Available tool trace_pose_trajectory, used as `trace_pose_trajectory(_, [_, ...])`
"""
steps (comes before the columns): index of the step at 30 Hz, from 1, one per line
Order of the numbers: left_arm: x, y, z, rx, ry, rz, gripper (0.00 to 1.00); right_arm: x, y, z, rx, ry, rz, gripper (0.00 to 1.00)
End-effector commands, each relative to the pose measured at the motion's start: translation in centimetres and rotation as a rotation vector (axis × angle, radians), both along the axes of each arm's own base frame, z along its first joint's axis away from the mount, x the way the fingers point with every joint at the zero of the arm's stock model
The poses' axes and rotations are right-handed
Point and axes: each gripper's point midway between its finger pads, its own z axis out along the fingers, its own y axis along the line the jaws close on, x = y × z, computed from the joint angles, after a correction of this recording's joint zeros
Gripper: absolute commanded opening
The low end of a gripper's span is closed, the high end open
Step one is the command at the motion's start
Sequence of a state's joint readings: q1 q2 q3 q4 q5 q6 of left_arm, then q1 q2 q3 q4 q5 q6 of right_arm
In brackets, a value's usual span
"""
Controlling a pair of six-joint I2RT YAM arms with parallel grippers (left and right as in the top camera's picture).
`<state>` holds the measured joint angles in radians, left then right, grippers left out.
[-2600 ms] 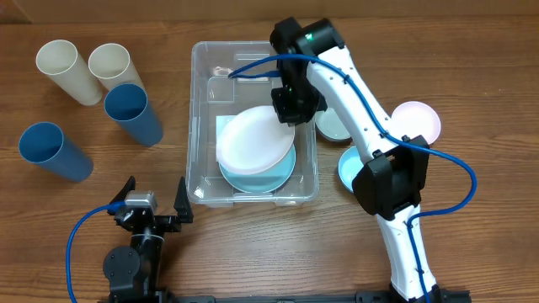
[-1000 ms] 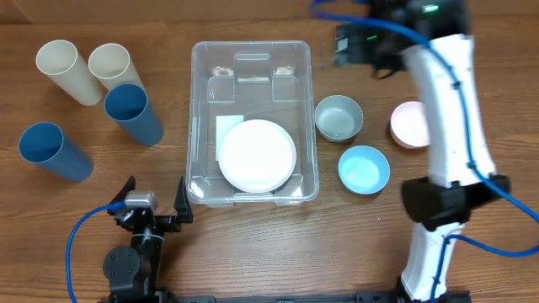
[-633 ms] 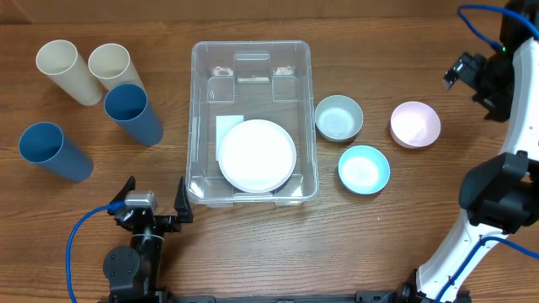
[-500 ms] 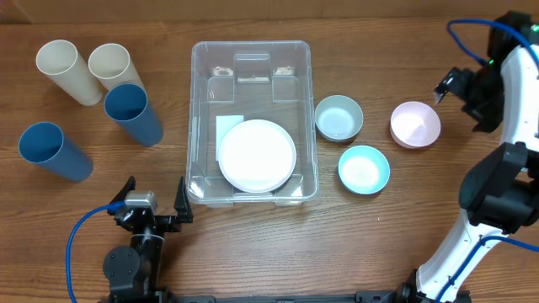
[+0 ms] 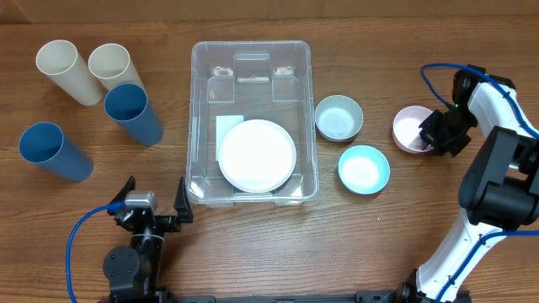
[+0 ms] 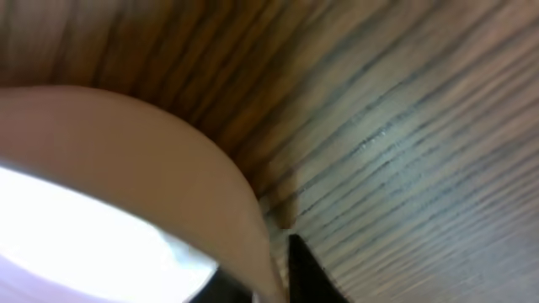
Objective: Pack container
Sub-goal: 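Withdraw the right gripper and grip the pink bowl rim, then lift the pink bowl and set it in the bin's upper area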
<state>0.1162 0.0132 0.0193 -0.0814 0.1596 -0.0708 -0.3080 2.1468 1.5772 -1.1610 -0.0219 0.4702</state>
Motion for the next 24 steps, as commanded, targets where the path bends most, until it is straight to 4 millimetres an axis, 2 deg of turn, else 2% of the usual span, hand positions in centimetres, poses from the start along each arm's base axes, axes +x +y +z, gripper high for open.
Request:
trace_pose_trajectory(1, [0.0,0.3,0.0,0.013,-0.005,0.014,1.00,0.4,-0.5,0.2,-0.011,-0.028,-0.009,0.06])
trace_pose_trajectory(5, [0.0,0.3,0.0,0.013,-0.005,0.014,1.00,1.8,-1.0,1.0,-0.027,-0.074,-0.011,0.04])
trace_pose_trajectory(7, [0.0,0.3,0.0,0.013,-0.005,0.014,1.00,3.4,-1.5,3.2,-0.042,-0.120,-0.009,0.04])
trace_pose_trajectory(8, [0.0,0.3,0.0,0.013,-0.005,0.014,1.00,4.1,-1.8,4.6,-0.052,-0.142,-0.007,0.04])
trace_pose_trajectory(9, [0.0,0.3,0.0,0.013,-0.005,0.014,1.00,5.2,-2.1,7.0,-0.063,-0.180,0.011,0.04])
trace_pose_trajectory(10, [0.0,0.3,0.0,0.013,-0.005,0.014,1.00,5.8,-2.1,8.6,-0.071,-0.201,0.028,0.04])
trace_pose_trajectory(11, [0.0,0.3,0.0,0.013,-0.005,0.014,1.00,6.6,-2.1,11.4,-0.085,-0.235,0.052,0.04])
trace_pose_trajectory(14, [0.0,0.3,0.0,0.013,-0.005,0.014,1.00,8.2,-0.4,18.5,-0.119,-0.350,0.159,0.04])
trace_pose_trajectory(15, [0.0,0.3,0.0,0.013,-0.005,0.014,1.00,8.8,1.2,21.6,-0.135,-0.410,0.212,0.04])
trace_pose_trajectory(17, [0.0,0.3,0.0,0.013,-0.005,0.014,1.00,9.3,3.9,25.2,-0.147,-0.492,0.271,0.04])
trace_pose_trajectory(18, [0.0,0.3,0.0,0.013,-0.005,0.014,1.00,9.7,6.4,27.4,-0.151,-0.553,0.325,0.04])
trace_pose_trajectory(20, [0.0,0.3,0.0,0.013,-0.005,0.014,1.00,10.1,11.0,29.9,-0.146,-0.640,0.420,0.04])
trace_pose_trajectory(22, [0.0,0.3,0.0,0.013,-0.005,0.014,1.00,10.3,16.3,30.9,-0.157,-0.691,0.529,0.04])
trace_pose_trajectory(24, [0.0,0.3,0.0,0.013,-0.005,0.014,1.00,10.4,19.7,30.7,-0.172,-0.703,0.585,0.04])
